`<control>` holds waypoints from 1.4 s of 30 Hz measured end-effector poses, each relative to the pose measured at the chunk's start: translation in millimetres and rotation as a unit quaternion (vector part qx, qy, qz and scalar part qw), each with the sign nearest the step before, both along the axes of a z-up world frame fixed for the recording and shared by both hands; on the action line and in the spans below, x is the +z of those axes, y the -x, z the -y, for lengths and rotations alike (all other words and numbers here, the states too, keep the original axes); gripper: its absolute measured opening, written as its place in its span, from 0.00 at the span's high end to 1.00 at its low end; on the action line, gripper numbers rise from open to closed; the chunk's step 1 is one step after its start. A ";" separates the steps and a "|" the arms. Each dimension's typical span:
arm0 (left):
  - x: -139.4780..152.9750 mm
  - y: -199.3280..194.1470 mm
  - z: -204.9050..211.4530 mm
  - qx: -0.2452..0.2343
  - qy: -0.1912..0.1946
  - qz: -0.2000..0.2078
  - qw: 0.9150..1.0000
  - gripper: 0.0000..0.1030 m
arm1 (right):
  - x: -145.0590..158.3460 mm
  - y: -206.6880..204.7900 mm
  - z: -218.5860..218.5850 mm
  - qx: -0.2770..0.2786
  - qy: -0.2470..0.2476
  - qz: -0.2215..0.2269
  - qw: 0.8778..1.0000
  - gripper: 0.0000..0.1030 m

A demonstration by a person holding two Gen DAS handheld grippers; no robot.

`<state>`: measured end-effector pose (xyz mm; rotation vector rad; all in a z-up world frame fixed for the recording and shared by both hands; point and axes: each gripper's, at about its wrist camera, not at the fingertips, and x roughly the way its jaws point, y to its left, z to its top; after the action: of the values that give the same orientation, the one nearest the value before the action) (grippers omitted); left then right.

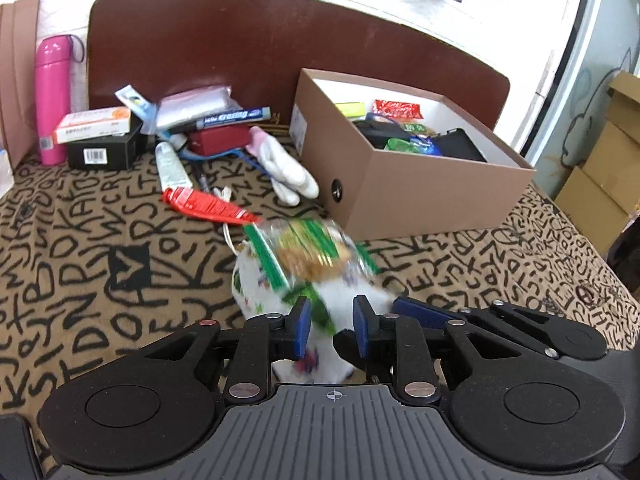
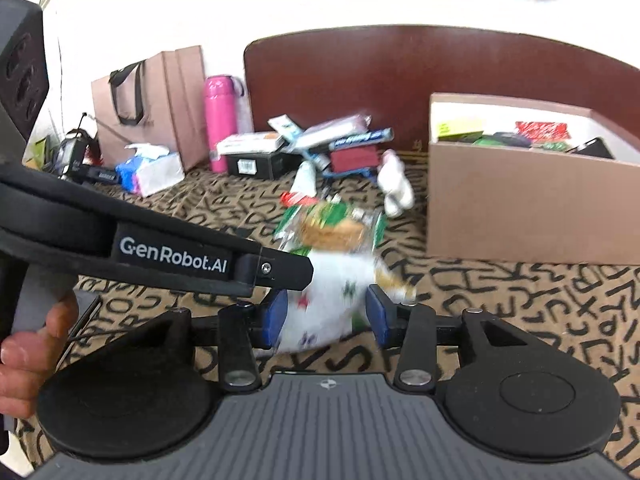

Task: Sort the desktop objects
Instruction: 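Grasp the white printed cloth pouch with the left gripper, then lift the cloth pouch and carry it over the brown box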

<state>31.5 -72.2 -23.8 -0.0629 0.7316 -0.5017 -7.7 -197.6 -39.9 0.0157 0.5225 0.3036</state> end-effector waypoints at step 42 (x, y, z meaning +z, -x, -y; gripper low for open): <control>1.9 -28.6 -2.0 0.017 0.003 -0.037 0.999 0.41 | 3.3 -33.7 10.8 0.040 -0.060 -0.050 0.996 0.51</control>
<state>60.1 -70.2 -22.0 -0.1001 0.8004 -0.4706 26.0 -208.4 -36.7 0.1275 0.6049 0.4132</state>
